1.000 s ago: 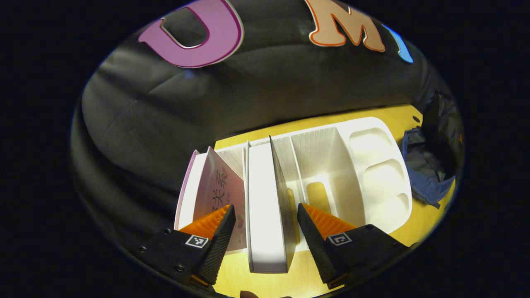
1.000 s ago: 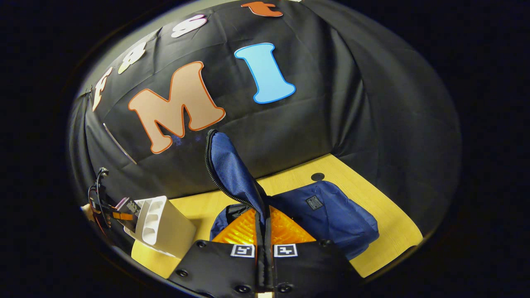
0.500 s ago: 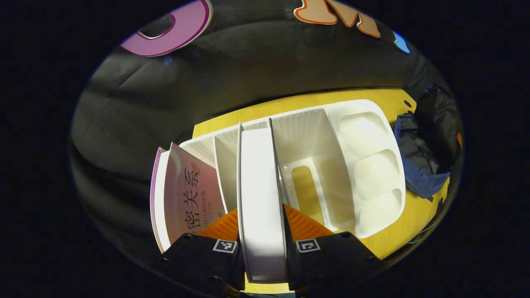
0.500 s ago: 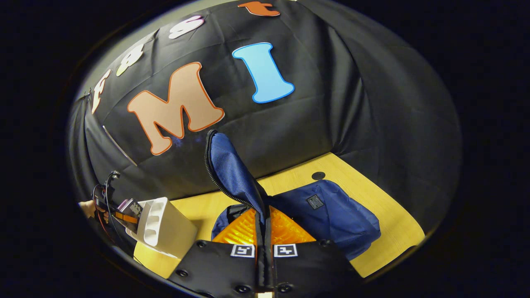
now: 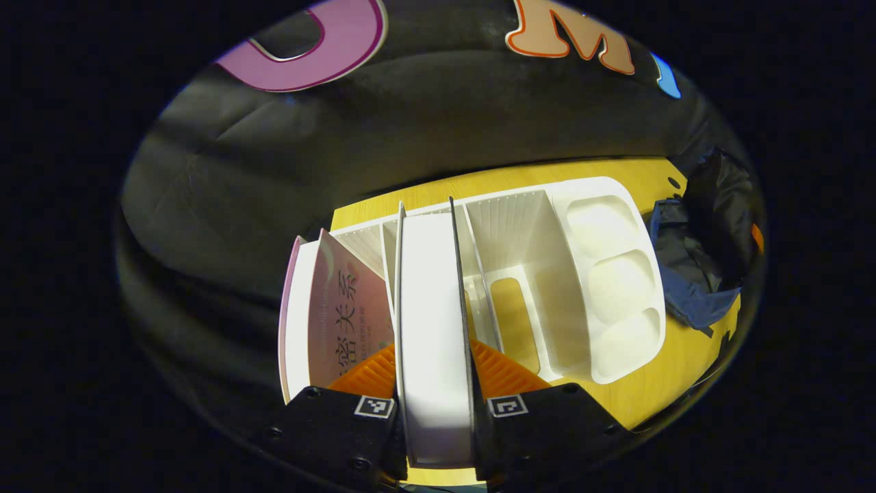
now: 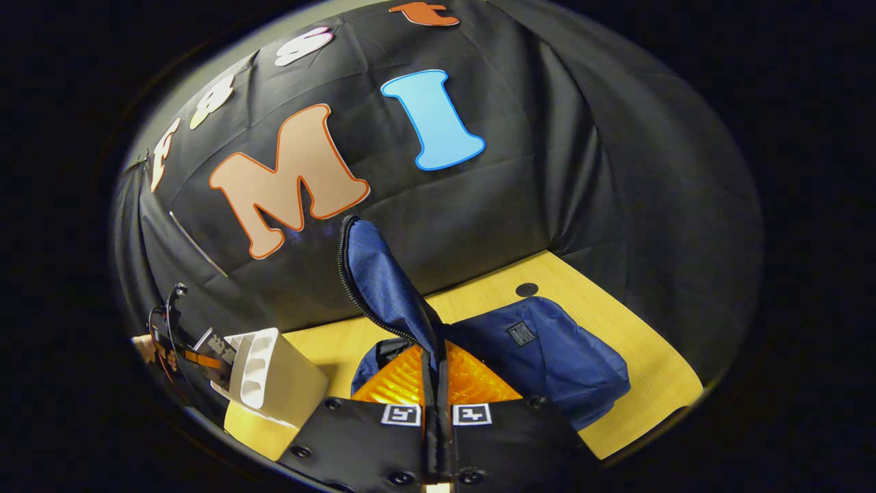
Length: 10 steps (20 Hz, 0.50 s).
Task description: Open the schoolbag, grab two books from the bookshelf and put them into the schoolbag.
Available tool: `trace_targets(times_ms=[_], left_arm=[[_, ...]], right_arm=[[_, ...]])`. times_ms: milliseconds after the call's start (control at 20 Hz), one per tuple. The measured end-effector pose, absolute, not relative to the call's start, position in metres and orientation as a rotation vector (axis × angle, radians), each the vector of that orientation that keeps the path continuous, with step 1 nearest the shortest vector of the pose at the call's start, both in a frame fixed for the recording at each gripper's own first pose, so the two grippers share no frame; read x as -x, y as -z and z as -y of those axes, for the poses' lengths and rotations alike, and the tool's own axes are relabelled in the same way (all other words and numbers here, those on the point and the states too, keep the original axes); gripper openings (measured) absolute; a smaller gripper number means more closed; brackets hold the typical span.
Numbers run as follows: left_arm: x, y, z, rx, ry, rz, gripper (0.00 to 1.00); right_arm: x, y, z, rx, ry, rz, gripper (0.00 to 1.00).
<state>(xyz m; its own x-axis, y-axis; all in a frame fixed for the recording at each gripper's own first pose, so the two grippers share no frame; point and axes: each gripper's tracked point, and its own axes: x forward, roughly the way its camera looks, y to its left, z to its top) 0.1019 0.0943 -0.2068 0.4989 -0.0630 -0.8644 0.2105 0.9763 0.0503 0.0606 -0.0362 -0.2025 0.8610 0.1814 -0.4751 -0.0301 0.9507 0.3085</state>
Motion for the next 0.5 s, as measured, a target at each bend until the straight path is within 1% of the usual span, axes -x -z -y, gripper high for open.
trace_targets(times_ms=[50,100,150,200,300,350,400,500], left_arm=[[-0.102,0.202,-0.096,-0.139,0.161,-1.022,0.35],[-0.101,0.196,-0.098,-0.122,0.16,-1.009,0.35],[-0.099,0.19,-0.102,-0.112,0.159,-1.0,0.37],[-0.099,0.181,-0.104,-0.102,0.163,-0.979,0.34],[-0.099,0.168,-0.109,-0.072,0.15,-0.948,0.34],[-0.101,0.16,-0.111,-0.056,0.152,-0.931,0.37],[-0.101,0.151,-0.115,-0.037,0.145,-0.913,0.34],[-0.101,0.133,-0.12,-0.013,0.134,-0.882,0.34]], right_arm=[[-0.061,0.202,0.035,-0.294,-0.114,-0.523,0.05],[-0.06,0.202,0.036,-0.287,-0.115,-0.521,0.03],[-0.061,0.202,0.036,-0.283,-0.115,-0.521,0.04],[-0.06,0.202,0.036,-0.283,-0.115,-0.521,0.05],[-0.06,0.201,0.036,-0.284,-0.113,-0.52,0.05],[-0.06,0.201,0.036,-0.283,-0.112,-0.519,0.04],[-0.059,0.201,0.036,-0.282,-0.113,-0.519,0.04],[-0.059,0.2,0.036,-0.277,-0.116,-0.517,0.05]])
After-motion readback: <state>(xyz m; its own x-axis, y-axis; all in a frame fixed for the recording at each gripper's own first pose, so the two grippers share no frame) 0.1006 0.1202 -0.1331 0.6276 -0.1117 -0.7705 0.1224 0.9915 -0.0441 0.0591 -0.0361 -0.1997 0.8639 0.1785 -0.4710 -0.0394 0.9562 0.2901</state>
